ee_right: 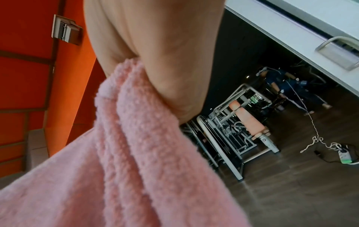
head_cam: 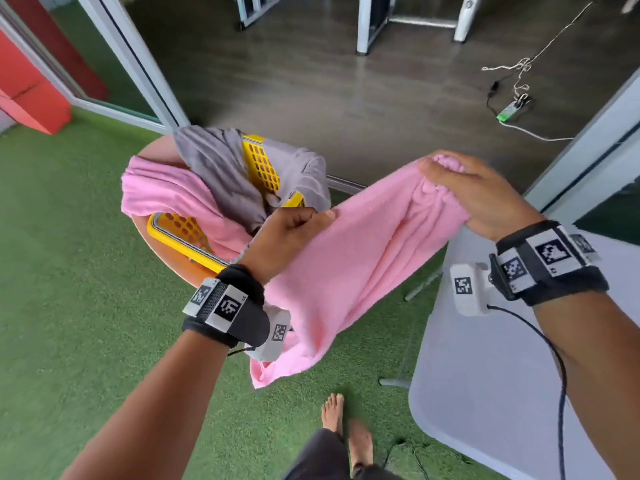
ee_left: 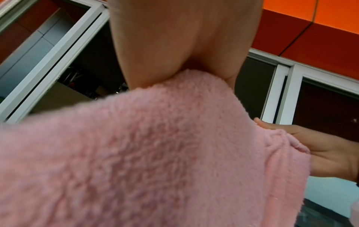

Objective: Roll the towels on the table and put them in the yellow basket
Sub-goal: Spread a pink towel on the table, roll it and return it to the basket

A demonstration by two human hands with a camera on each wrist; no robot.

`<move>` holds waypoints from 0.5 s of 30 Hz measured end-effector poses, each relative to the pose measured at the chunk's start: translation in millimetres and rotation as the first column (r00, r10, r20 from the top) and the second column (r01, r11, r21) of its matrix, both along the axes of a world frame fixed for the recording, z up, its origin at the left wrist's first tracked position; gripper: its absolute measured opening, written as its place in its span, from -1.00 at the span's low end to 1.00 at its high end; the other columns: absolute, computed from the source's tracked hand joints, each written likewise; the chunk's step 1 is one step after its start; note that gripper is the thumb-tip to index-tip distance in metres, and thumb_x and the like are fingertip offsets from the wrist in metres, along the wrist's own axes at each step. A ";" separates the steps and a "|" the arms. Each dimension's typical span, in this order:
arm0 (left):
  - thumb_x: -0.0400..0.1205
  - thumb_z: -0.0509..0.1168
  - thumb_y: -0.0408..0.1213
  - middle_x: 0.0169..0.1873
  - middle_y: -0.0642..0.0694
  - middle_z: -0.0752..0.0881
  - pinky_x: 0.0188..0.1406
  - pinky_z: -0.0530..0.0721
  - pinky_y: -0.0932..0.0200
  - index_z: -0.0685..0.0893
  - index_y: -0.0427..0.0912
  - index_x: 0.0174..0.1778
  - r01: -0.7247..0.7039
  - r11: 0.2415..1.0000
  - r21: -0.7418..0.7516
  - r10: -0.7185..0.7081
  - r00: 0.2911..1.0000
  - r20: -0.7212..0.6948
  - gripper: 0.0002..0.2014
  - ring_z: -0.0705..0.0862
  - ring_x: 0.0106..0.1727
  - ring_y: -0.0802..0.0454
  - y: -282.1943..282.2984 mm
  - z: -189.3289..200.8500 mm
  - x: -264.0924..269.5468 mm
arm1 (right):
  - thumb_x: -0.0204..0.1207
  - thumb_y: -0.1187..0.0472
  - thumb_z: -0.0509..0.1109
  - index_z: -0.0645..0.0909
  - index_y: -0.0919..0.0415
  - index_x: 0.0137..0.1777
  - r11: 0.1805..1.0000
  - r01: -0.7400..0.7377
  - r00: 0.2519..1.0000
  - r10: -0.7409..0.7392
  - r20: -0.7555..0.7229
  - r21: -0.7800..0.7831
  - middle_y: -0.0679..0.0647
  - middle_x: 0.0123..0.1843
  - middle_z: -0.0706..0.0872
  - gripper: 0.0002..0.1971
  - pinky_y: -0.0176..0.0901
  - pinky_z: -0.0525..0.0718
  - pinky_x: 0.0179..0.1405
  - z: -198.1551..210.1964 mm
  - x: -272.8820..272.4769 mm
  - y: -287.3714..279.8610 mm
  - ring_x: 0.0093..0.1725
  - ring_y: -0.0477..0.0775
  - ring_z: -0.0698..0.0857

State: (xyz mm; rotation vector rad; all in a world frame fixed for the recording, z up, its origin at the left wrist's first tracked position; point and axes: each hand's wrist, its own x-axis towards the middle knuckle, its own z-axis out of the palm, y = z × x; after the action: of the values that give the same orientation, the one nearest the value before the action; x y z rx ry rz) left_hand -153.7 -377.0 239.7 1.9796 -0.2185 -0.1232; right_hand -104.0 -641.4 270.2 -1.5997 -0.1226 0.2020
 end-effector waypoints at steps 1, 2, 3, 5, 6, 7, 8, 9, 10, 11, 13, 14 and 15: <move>0.70 0.29 -0.12 -0.50 0.05 0.18 -0.51 0.13 0.18 0.26 -0.09 -0.49 0.009 1.000 -0.012 -0.009 1.000 0.011 -0.53 0.16 -0.45 0.12 -2.2 0.9 5.0 | 0.42 -0.01 0.45 0.66 0.15 -0.06 1.000 -0.006 1.000 0.005 -0.015 -0.024 -0.09 -0.26 0.74 -0.76 -0.42 0.62 -0.14 -2.0 0.9 -4.9 -0.21 -0.18 0.70; 0.70 0.28 -0.14 -0.49 0.05 0.18 -0.50 0.15 0.16 0.26 -0.07 -0.49 0.022 0.999 -0.023 -0.021 0.999 0.028 -0.54 0.16 -0.44 0.12 -5.3 2.2 10.1 | 0.40 -0.03 0.46 0.70 0.14 0.03 0.996 -0.057 0.998 0.055 -0.035 -0.062 -0.09 -0.14 0.78 -0.70 -0.45 0.62 -0.09 -5.3 0.7 -6.5 -0.11 -0.19 0.73; 0.70 0.28 -0.16 -0.48 0.04 0.18 -0.48 0.16 0.12 0.26 -0.06 -0.48 0.040 0.999 -0.032 -0.038 0.998 0.049 -0.54 0.17 -0.42 0.11 -9.9 4.2 17.3 | 0.43 -0.03 0.46 0.71 0.13 0.16 0.983 -0.142 0.989 0.136 -0.056 -0.115 -0.10 0.00 0.80 -0.64 -0.47 0.61 0.00 -6.8 -0.7 -4.1 0.03 -0.21 0.74; 0.71 0.27 -0.25 -0.47 0.03 0.21 -0.46 0.20 0.14 0.28 -0.07 -0.48 0.085 0.994 -0.069 -0.079 0.993 0.088 -0.56 0.20 -0.40 0.14 -22.8 8.9 32.6 | 0.52 0.02 0.45 0.66 0.11 0.34 0.923 -0.320 0.947 0.302 -0.115 -0.215 -0.04 0.19 0.79 -0.59 -0.37 0.61 0.22 -9.7 -4.1 7.7 0.23 -0.14 0.72; 0.71 0.27 -0.31 -0.48 0.07 0.22 -0.45 0.21 0.20 0.29 -0.08 -0.49 0.106 0.991 -0.085 -0.097 0.989 0.109 -0.56 0.21 -0.40 0.18 -29.2 10.8 40.1 | 0.54 0.04 0.46 0.66 0.14 0.35 0.896 -0.374 0.927 0.350 -0.137 -0.241 0.05 0.21 0.79 -0.60 -0.23 0.62 0.31 -11.8 -5.0 15.7 0.25 -0.02 0.73; 0.70 0.28 -0.34 -0.49 0.11 0.23 -0.45 0.22 0.22 0.29 -0.08 -0.50 0.120 0.988 -0.101 -0.107 0.986 0.125 -0.55 0.20 -0.41 0.20 -35.2 13.1 47.2 | 0.55 0.04 0.47 0.68 0.20 0.30 0.878 -0.397 0.918 0.375 -0.130 -0.266 0.15 0.18 0.79 -0.62 -0.09 0.61 0.35 -11.9 -3.5 23.8 0.24 0.12 0.74; 0.69 0.29 -0.33 -0.49 0.09 0.22 -0.44 0.21 0.23 0.29 -0.10 -0.50 0.128 0.985 -0.116 -0.113 0.985 0.129 -0.55 0.20 -0.41 0.19 -40.6 15.4 53.3 | 0.55 0.01 0.48 0.71 0.26 0.20 0.880 -0.382 0.924 0.369 -0.099 -0.282 0.21 0.13 0.79 -0.64 0.03 0.60 0.31 -12.3 0.8 29.7 0.17 0.23 0.75; 0.69 0.30 -0.31 -0.49 0.05 0.21 -0.44 0.21 0.23 0.29 -0.13 -0.50 0.128 0.982 -0.135 -0.111 0.986 0.125 -0.55 0.19 -0.41 0.16 -43.9 16.8 59.2 | 0.53 -0.03 0.49 0.73 0.29 0.08 0.898 -0.344 0.938 0.339 -0.065 -0.275 0.23 0.03 0.79 -0.64 0.09 0.58 0.20 -11.4 6.9 33.8 0.05 0.24 0.75; 0.69 0.30 -0.30 -0.49 0.03 0.20 -0.46 0.20 0.26 0.28 -0.14 -0.50 0.119 0.981 -0.155 -0.101 0.988 0.117 -0.54 0.18 -0.42 0.16 -44.1 17.2 63.9 | 0.51 -0.04 0.50 0.73 0.29 -0.04 0.921 -0.302 0.953 0.299 -0.049 -0.247 0.21 -0.09 0.76 -0.66 0.08 0.53 0.09 -10.6 13.3 35.0 -0.07 0.19 0.71; 0.70 0.29 -0.29 -0.51 0.06 0.19 -0.48 0.19 0.30 0.27 -0.11 -0.51 0.107 0.980 -0.168 -0.090 0.990 0.108 -0.53 0.17 -0.44 0.18 -42.8 17.1 67.7 | 0.52 -0.02 0.50 0.72 0.27 -0.12 0.942 -0.262 0.965 0.258 -0.047 -0.211 0.22 -0.16 0.72 -0.69 0.05 0.49 0.04 -8.4 18.9 34.9 -0.12 0.14 0.67; 0.70 0.29 -0.24 -0.54 0.13 0.19 -0.51 0.16 0.30 0.25 -0.02 -0.53 0.096 0.982 -0.160 -0.084 0.993 0.084 -0.51 0.15 -0.47 0.20 -36.8 14.4 73.3 | 0.55 0.04 0.49 0.71 0.32 -0.10 0.962 -0.174 0.985 0.172 -0.028 -0.209 0.29 -0.15 0.74 -0.71 -0.12 0.53 0.05 -0.6 32.1 29.8 -0.10 0.07 0.67; 0.70 0.30 -0.20 -0.54 0.15 0.19 -0.51 0.16 0.27 0.25 0.01 -0.55 0.094 0.984 -0.152 -0.085 0.994 0.062 -0.49 0.15 -0.47 0.19 -32.4 12.4 74.6 | 0.56 0.06 0.48 0.71 0.32 -0.07 0.961 -0.133 0.991 0.135 -0.007 -0.242 0.24 -0.14 0.76 -0.73 -0.27 0.56 0.00 4.3 38.7 26.7 -0.10 0.00 0.69; 0.69 0.31 -0.19 -0.54 0.15 0.20 -0.49 0.17 0.24 0.25 0.01 -0.58 0.085 0.985 -0.149 -0.080 0.996 0.043 -0.48 0.16 -0.47 0.17 -27.4 10.6 75.0 | 0.57 0.08 0.47 0.72 0.27 -0.07 0.957 -0.105 0.993 0.114 0.020 -0.270 0.18 -0.15 0.77 -0.78 -0.39 0.57 -0.07 10.3 45.6 24.2 -0.11 -0.07 0.70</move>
State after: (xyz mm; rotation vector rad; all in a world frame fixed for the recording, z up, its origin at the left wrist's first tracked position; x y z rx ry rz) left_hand -78.7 -404.4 250.3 1.8241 -0.3247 -0.1204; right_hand -58.4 -617.2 280.5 -1.8694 -0.2197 0.2856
